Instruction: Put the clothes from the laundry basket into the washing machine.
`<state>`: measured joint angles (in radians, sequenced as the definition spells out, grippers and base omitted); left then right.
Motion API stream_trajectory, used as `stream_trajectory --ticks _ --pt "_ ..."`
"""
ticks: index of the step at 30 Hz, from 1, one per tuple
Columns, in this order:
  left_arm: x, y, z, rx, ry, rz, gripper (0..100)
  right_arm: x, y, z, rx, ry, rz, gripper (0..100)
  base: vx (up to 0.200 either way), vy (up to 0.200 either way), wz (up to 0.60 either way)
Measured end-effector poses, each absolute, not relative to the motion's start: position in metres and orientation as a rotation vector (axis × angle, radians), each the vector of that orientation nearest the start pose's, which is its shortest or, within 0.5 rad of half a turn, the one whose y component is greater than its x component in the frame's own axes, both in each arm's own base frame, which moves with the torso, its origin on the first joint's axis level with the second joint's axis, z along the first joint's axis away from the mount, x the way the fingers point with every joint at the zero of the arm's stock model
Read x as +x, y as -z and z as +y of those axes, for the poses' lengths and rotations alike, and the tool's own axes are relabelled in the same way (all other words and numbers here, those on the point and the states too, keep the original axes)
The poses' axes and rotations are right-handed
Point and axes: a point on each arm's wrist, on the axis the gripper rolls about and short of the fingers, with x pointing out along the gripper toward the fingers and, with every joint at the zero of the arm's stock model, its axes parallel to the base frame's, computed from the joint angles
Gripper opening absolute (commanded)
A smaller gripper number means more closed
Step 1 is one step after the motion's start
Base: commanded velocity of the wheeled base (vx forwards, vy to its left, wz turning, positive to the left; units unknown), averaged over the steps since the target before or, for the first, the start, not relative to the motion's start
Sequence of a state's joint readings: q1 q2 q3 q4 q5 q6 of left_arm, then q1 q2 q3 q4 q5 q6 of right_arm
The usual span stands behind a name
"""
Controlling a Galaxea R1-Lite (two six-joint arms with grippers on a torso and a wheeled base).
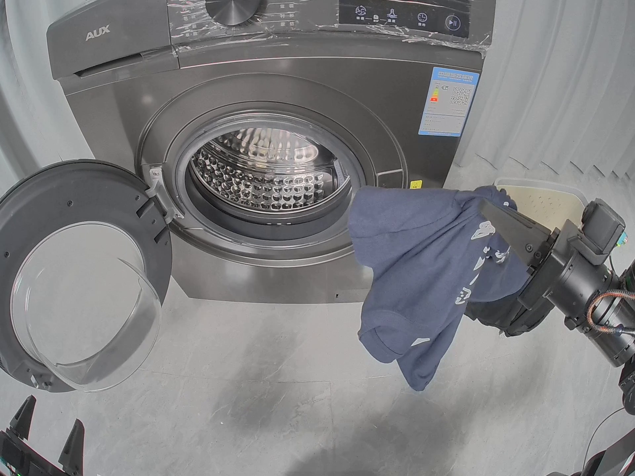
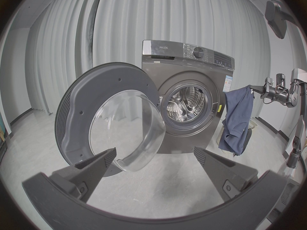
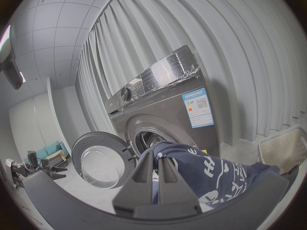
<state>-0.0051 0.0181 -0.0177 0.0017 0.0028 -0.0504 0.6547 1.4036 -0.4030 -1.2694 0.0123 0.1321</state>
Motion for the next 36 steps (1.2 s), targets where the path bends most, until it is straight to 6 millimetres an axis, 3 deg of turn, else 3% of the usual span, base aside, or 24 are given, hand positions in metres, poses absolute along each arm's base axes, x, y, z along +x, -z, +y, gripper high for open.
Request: stream_trajectory --ticks 6,15,24,27,36 --pt "-0.023 -0.081 0.0 -0.05 0.002 0.002 100 0.164 -0.217 0.126 0.215 -0.677 -0.215 0 -0.167 0.0 0.0" --pt "-0.023 -0.081 0.0 -0.05 0.001 0.002 100 0.165 -0.215 0.126 0.217 -0.67 -0.207 0 0.0 0.0 0.0" --pt "-0.023 -0.081 0.0 -0.05 0.001 0.002 100 0.168 -0.21 0.127 0.217 -0.664 -0.184 0 0.0 0.2 0.0" --pt "-0.023 -0.081 0.0 -0.046 0.001 0.002 100 0.168 -0.209 0.128 0.222 -0.672 -0.17 0 0.0 0.0 0.0" --pt "-0.023 -0.081 0.0 -0.013 0.0 0.0 100 0.16 -0.207 0.151 0.288 -0.776 -0.122 0 0.0 0.0 0.0"
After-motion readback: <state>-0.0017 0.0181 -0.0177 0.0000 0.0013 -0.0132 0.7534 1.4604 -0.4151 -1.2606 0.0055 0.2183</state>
